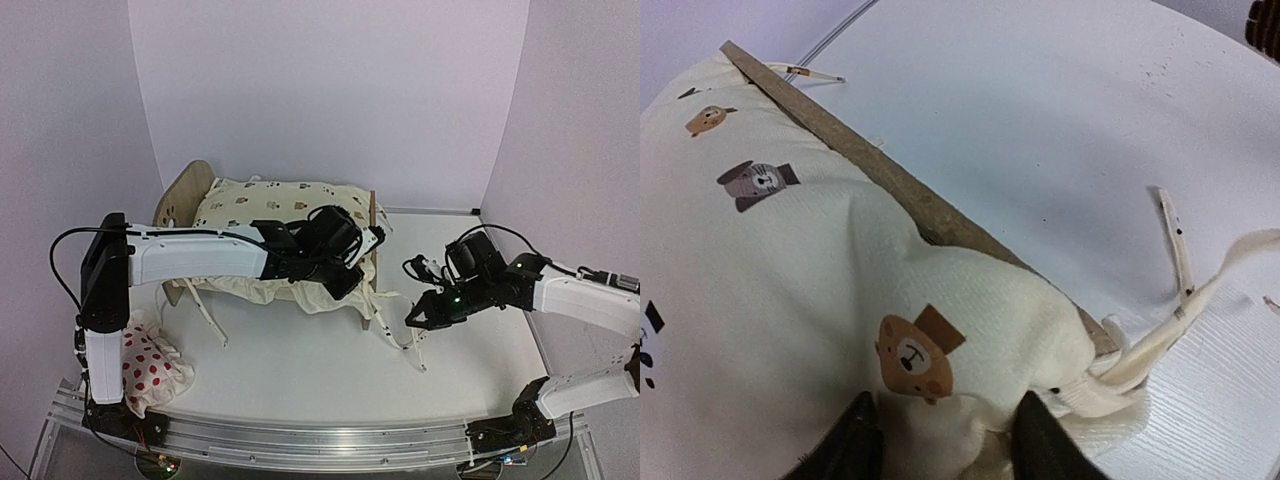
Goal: Set up the pet bed
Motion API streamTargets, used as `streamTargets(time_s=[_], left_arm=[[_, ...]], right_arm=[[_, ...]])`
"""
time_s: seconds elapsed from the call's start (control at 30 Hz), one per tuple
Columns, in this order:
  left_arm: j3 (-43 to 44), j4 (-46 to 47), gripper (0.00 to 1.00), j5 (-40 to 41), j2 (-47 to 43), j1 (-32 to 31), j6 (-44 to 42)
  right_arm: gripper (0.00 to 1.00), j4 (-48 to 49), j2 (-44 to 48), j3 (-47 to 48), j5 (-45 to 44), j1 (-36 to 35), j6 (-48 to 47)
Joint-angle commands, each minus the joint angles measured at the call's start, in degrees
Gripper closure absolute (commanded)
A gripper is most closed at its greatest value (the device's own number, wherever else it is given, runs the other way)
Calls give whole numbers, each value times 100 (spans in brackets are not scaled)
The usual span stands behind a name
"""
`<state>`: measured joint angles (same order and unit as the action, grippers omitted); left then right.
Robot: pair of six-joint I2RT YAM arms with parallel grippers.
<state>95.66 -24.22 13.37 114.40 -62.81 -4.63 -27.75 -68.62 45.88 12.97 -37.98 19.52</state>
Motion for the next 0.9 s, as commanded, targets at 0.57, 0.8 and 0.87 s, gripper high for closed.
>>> streamTargets(time_s=[0.57, 0.8, 0.87], left_arm=[[-368, 50, 100, 264, -1118, 14, 219], [-797, 191, 100, 908, -1605, 23, 330], [-882, 227, 100, 1129, -1705, 23, 385]], right_arm=[[100, -364, -146, 1521, -834, -28, -1019], [100, 9, -1082, 2614, -163, -26, -904], [100, 92, -1331, 2889, 4, -26, -803]])
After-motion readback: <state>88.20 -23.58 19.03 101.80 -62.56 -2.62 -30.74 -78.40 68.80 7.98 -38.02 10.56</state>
